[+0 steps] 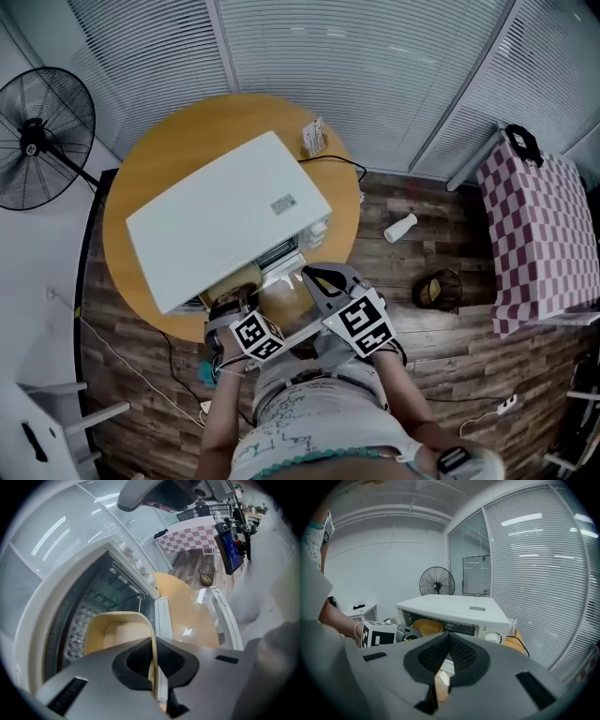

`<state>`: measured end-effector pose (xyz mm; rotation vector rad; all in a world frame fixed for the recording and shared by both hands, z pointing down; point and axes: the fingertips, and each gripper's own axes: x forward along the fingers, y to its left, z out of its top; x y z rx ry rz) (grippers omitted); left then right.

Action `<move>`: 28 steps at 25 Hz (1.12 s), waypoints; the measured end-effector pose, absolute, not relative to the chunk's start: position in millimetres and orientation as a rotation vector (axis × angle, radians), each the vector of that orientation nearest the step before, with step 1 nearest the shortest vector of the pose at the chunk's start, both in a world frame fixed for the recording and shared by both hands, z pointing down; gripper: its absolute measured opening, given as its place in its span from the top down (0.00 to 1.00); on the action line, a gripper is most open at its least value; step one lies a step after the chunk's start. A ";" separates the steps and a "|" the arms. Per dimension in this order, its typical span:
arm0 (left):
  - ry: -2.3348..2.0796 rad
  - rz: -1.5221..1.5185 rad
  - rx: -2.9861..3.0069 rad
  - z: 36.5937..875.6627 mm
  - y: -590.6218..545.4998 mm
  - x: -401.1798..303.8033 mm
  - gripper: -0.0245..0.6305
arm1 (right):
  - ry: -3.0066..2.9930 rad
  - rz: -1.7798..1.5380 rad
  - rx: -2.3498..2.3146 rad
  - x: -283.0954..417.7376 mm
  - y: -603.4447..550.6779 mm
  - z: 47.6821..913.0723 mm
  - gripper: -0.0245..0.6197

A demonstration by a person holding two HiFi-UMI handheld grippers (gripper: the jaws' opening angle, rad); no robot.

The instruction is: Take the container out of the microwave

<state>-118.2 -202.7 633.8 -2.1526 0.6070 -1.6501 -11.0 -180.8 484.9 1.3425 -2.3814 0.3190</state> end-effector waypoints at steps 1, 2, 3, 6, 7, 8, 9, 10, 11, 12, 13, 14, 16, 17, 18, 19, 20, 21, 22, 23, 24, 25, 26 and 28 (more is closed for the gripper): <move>0.617 -1.657 -2.156 634.5 -200.4 -118.6 0.94 | -2.384 0.316 1.329 -10.4 -182.0 485.8 0.97; 0.626 -1.665 -2.162 635.6 -197.8 -118.6 0.94 | -2.386 0.313 1.314 -9.8 -182.9 486.9 0.97; 0.634 -1.674 -2.167 637.0 -195.3 -118.8 0.94 | -2.387 0.310 1.299 -9.6 -183.9 488.1 0.97; 0.649 -1.705 -2.179 641.7 -188.9 -122.0 0.94 | -2.393 0.307 1.257 -12.5 -188.8 491.1 0.97; 0.657 -1.715 -2.182 642.9 -187.1 -123.2 0.94 | -2.398 0.305 1.242 -14.3 -190.4 491.5 0.97; 0.666 -1.723 -2.187 644.0 -185.0 -123.6 0.94 | -2.404 0.301 1.225 -15.7 -191.5 491.7 0.97; 0.675 -1.730 -2.191 645.2 -182.8 -123.3 0.94 | -2.410 0.297 1.208 -17.0 -192.1 492.0 0.97; 0.683 -1.736 -2.195 646.5 -180.8 -122.8 0.94 | -2.416 0.293 1.190 -18.0 -192.5 492.6 0.97; 0.693 -1.742 -2.197 647.7 -179.2 -122.3 0.94 | -2.422 0.288 1.172 -19.0 -193.0 493.3 0.97; 0.705 -1.749 -2.198 648.8 -178.0 -121.7 0.94 | -2.428 0.284 1.153 -19.9 -193.6 494.2 0.97; 0.717 -1.757 -2.199 649.9 -176.9 -120.9 0.94 | -2.435 0.279 1.134 -20.4 -194.2 494.9 0.97; 0.732 -1.764 -2.201 650.6 -176.0 -120.0 0.94 | -2.442 0.275 1.116 -20.8 -194.8 495.5 0.97; 0.759 -1.773 -2.208 651.6 -174.1 -117.9 0.94 | -2.453 0.264 1.082 -21.1 -196.0 496.3 0.97; 0.771 -1.779 -2.217 652.6 -172.3 -116.8 0.94 | -2.457 0.258 1.066 -21.3 -196.3 496.7 0.97; 0.783 -1.785 -2.229 653.8 -169.8 -115.5 0.94 | -2.462 0.253 1.048 -21.3 -196.6 497.1 0.97; 0.794 -1.792 -2.241 654.9 -167.2 -114.1 0.94 | -2.466 0.247 1.031 -21.3 -196.6 497.6 0.97; 0.806 -1.797 -2.250 655.2 -165.0 -112.8 0.94 | -2.470 0.242 1.014 -21.2 -196.5 498.0 0.97; 0.818 -1.799 -2.253 654.6 -163.5 -111.7 0.94 | -2.474 0.237 1.000 -21.0 -196.2 498.5 0.97; 0.829 -1.801 -2.253 654.0 -162.0 -110.9 0.94 | -2.478 0.234 0.987 -20.8 -195.7 498.9 0.97; 0.836 -1.807 -2.253 654.0 -160.0 -110.4 0.94 | -2.482 0.231 0.976 -20.6 -194.8 499.1 0.97; 0.840 -1.814 -2.252 654.6 -157.6 -110.1 0.94 | -2.486 0.229 0.966 -20.2 -193.7 499.2 0.97; 0.844 -1.822 -2.252 655.2 -155.3 -109.5 0.94 | -2.490 0.227 0.957 -19.5 -192.5 499.2 0.97; 0.848 -1.828 -2.253 655.6 -153.2 -108.8 0.94 | -2.494 0.225 0.949 -18.6 -191.6 499.3 0.97; 0.854 -1.841 -2.257 656.6 -149.7 -107.1 0.94 | -2.502 0.223 0.936 -16.4 -190.3 499.7 0.97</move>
